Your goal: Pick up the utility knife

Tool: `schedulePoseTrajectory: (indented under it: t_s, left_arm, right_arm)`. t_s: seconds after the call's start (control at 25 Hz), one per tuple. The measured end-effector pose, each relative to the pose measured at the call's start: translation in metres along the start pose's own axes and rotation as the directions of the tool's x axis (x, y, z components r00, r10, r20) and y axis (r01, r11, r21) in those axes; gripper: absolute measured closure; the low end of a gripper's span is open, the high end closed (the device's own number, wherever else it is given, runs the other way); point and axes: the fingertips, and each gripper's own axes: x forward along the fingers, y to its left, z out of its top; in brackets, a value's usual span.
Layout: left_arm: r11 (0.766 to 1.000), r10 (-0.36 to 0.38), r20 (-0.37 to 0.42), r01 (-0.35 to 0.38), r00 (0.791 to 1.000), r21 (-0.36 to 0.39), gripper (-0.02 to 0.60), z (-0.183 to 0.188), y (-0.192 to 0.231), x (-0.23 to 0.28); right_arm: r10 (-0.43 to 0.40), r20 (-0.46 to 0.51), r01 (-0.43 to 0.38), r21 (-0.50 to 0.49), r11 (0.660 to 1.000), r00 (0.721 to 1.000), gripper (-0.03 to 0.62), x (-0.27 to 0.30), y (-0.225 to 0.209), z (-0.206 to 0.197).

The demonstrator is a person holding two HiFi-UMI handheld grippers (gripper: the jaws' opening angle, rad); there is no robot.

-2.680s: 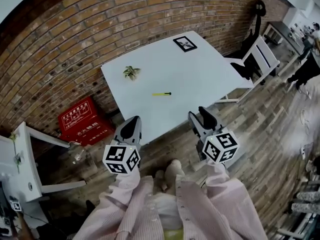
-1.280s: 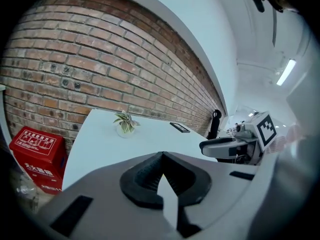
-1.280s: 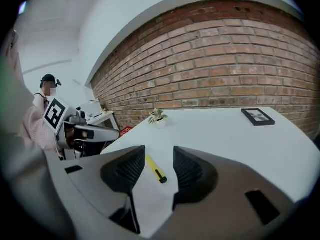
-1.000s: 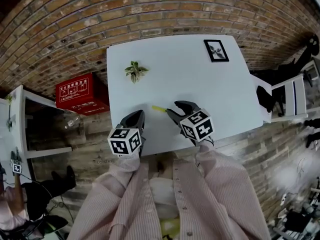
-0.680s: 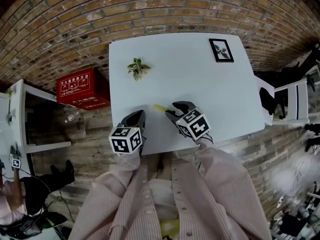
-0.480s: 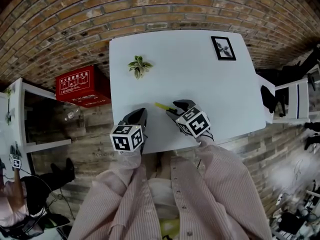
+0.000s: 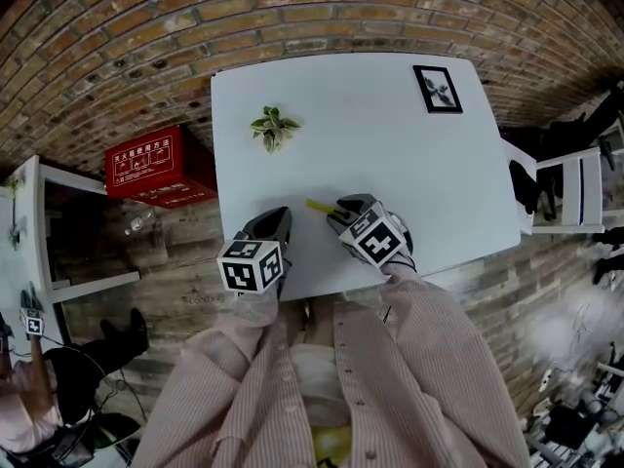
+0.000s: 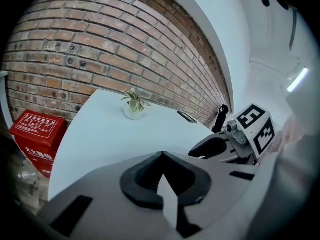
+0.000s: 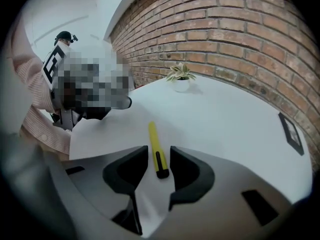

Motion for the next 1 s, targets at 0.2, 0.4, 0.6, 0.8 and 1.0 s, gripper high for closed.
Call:
schedulePoseTrajectory:
  t_s: [0.2,0.4,0.6,0.8,1.0]
  left_arm:
    - [1.000,0.007,-0.001,-0.007,1.000,0.006,0.590,0.000,0.004,-0.002]
    - [1.000,0.006,0.002,-0.006,1.000,0.015,0.589,0.001,0.003,-0.003]
    - [0.999,0.009,-0.006,-0.009,1.000,0.053,0.589,0.000,0.001,-0.005]
    - [0.996,-0.005,0.014,0.004,1.000,0.088,0.590,0.003,-0.006,-0.007]
    - [0.991,-0.042,0.056,0.035,0.998,0.128,0.590,0.011,-0.015,-0.011]
  right_arm:
    - [-0.014,-0.012,0.013,-0.040,0.999,1.000,0.463,0.002,-0.002,0.000]
    - [-0.012,-0.010,0.012,-0.045,0.999,1.000,0.518,0.002,0.004,-0.001]
    - [-0.013,0.031,0.013,0.005,1.000,0.999,0.525,0.000,0.005,0.000]
    - [-0.033,0.120,0.022,0.090,0.996,0.992,0.525,-0.009,0.000,0.005]
    - [-0.056,0.229,0.015,0.176,0.984,0.972,0.525,-0.022,-0.005,0.012]
